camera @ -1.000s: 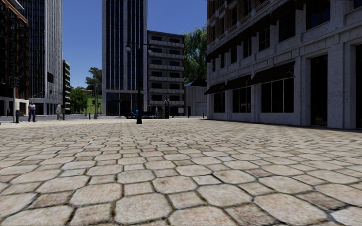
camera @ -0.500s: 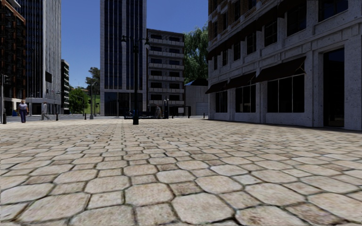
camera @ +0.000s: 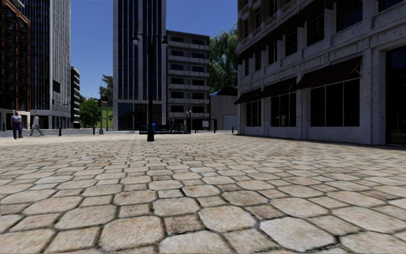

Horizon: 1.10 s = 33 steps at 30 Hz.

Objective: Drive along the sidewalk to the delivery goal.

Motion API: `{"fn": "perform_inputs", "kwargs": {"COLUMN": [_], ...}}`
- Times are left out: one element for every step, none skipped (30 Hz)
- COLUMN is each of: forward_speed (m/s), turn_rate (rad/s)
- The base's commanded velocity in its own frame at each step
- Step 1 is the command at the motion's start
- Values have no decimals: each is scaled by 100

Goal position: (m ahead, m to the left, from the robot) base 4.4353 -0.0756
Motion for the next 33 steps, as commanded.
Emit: {"fn": "perform_inputs", "kwargs": {"forward_speed": [195, 195, 195, 195, 195, 195, 195, 195, 195, 195, 195, 196, 196, 196, 196, 196, 196, 196, 196, 196, 196, 196, 196, 196, 196, 196, 196, 196, 196, 196, 196, 196, 196], "turn_rate": [0, 0, 0, 0, 0, 0, 0, 0, 0, 0, 0, 0, 0, 0, 0, 0, 0, 0, 0, 0, 0, 0, 0, 0, 0, 0, 0, 0, 0, 0, 0, 0, 0]}}
